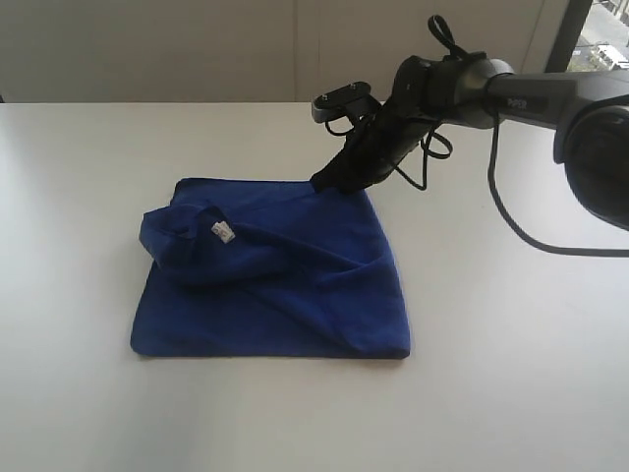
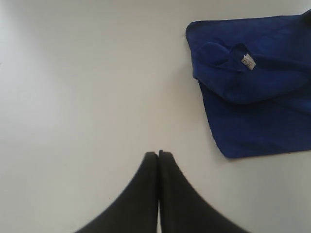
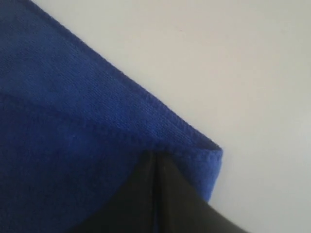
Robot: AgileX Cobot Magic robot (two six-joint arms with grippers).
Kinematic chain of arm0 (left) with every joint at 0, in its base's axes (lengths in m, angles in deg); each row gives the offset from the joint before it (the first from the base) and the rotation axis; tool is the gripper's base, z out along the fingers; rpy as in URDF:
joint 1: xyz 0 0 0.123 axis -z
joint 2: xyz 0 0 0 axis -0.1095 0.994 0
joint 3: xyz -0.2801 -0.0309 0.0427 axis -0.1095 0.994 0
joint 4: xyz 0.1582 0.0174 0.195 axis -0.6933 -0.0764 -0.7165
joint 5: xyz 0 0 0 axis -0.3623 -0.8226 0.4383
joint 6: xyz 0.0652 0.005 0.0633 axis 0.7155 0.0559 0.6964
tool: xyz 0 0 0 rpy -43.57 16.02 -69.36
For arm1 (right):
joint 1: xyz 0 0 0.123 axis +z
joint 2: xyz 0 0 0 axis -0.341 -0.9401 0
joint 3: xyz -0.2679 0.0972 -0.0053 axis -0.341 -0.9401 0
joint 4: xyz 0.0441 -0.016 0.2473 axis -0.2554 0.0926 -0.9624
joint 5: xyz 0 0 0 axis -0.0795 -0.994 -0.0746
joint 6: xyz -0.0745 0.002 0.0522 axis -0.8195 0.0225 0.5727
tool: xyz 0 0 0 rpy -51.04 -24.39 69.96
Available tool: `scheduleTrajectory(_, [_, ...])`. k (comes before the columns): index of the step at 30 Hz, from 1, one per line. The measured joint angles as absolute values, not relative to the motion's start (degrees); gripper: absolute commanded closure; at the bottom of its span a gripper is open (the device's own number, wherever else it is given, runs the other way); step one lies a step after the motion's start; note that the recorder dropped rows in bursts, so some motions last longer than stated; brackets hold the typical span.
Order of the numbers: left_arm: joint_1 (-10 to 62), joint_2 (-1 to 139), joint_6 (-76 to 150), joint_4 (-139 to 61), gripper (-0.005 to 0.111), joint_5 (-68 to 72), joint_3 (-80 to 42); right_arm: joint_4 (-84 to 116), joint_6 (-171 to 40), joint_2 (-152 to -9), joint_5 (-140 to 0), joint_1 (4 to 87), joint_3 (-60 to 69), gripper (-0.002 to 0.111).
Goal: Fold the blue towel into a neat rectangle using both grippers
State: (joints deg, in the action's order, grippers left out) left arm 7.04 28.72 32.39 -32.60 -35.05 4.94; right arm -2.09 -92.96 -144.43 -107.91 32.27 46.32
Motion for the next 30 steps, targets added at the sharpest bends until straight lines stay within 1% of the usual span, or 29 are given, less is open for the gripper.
scheduleTrajectory(8, [7.04,28.72,32.39,-32.60,0.107,-35.05,4.94,-0.59,-90.99,-145.74,-107.59,32.27,46.32,0.108])
scheduleTrajectory(15, [7.04,28.72,32.39,-32.60,0.107,-35.05,4.94,15.94,-67.77,-145.74,-109.42,32.48,46.91,0.108])
scheduleTrajectory(19, [7.04,28.72,32.39,-32.60,0.107,-35.05,4.94,23.08,-62.16,-145.25,-115.92,32.11,47.14,0.108])
scheduleTrajectory(30, [7.04,28.72,32.39,-32.60,0.107,-35.05,4.94,26.61,-61.20,-144.02,-134.94,30.84,47.40,0.108])
